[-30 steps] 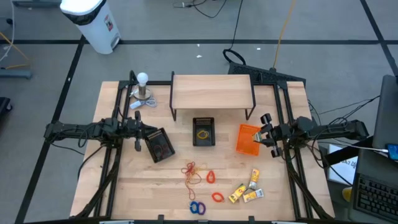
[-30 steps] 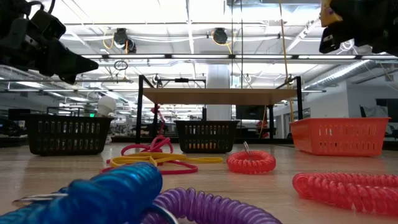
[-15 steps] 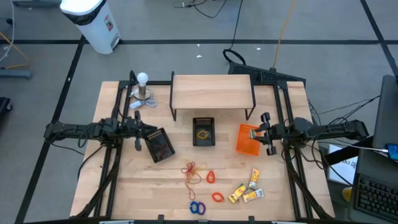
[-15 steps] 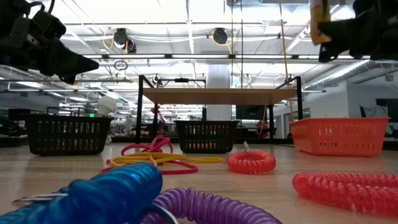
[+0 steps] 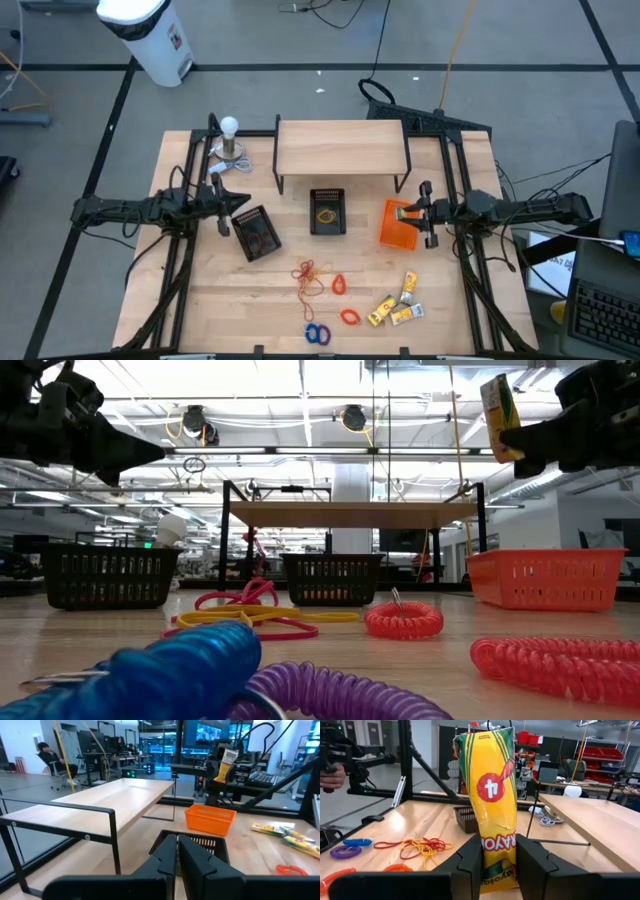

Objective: Pick & Place Office Desk Supplies
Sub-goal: Put the crayon box into the orange basket

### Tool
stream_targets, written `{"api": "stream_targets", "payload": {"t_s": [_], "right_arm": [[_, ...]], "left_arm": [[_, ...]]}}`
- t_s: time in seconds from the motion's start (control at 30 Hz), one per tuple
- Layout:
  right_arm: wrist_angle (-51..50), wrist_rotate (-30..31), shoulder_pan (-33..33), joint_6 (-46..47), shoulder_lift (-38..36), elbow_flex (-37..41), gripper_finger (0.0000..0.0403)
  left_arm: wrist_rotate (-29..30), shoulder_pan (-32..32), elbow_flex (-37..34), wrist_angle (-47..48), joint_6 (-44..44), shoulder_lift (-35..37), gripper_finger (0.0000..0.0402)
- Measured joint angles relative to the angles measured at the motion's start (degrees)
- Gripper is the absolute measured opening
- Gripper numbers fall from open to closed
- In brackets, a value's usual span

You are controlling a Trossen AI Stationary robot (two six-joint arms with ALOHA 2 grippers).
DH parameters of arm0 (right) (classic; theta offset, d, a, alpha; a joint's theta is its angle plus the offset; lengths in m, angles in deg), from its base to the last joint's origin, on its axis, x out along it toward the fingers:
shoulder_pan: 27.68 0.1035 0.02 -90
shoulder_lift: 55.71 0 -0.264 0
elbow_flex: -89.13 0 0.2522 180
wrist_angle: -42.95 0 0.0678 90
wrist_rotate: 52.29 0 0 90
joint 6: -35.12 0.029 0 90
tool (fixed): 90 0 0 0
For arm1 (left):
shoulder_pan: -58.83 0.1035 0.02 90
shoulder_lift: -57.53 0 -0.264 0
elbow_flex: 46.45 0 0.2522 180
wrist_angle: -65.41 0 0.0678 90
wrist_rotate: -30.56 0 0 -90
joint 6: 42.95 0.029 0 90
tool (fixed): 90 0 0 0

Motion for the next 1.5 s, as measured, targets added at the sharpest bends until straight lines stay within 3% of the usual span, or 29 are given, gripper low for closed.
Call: {"api": "stream_targets", "payload": {"t_s": [0.23, 0.4, 0.6, 0.9, 1.0, 1.13, 1.33, 1.5], "right_arm": [[-2.1, 0.1, 0.0, 2.0, 0.3, -4.7, 0.0084], [-11.3, 3.0, 0.0, 0.7, 3.7, -15.6, 0.0084], [-28.1, 5.3, 0.0, 1.1, 14.1, -32.1, 0.0084], [-64.1, 5.7, 0.2, 14.0, 32.4, -55.4, 0.0084], [-71.0, 5.8, 0.1, 18.3, 36.5, -56.1, 0.0084], [-72.1, 6.1, 0.1, 21.1, 40.8, -52.7, 0.0084], [-70.4, 7.2, 0.1, 23.4, 45.2, -45.3, 0.0084], [-63.0, 7.2, 0.1, 24.7, 46.3, -40.3, 0.0084]], "left_arm": [[-0.6, 0.0, 0.0, -0.4, -3.5, 0.0, 0.0019], [-0.5, 0.0, 0.1, -0.2, -1.1, 0.0, 0.0019], [-0.5, 0.0, 0.1, 0.0, 3.9, 0.0, 0.0019], [-1.0, 0.0, 0.2, 0.3, 4.0, 0.0, 0.0019], [-1.0, 0.0, 0.2, 0.8, 4.1, 0.0, 0.0019], [-1.0, 0.0, 0.2, 0.9, 5.7, 0.0, 0.0019], [-1.0, 0.0, 0.2, 0.7, 5.8, 0.0, 0.0019], [-1.0, 0.0, 0.2, 0.6, 5.6, 0.0, 0.0019]]}}
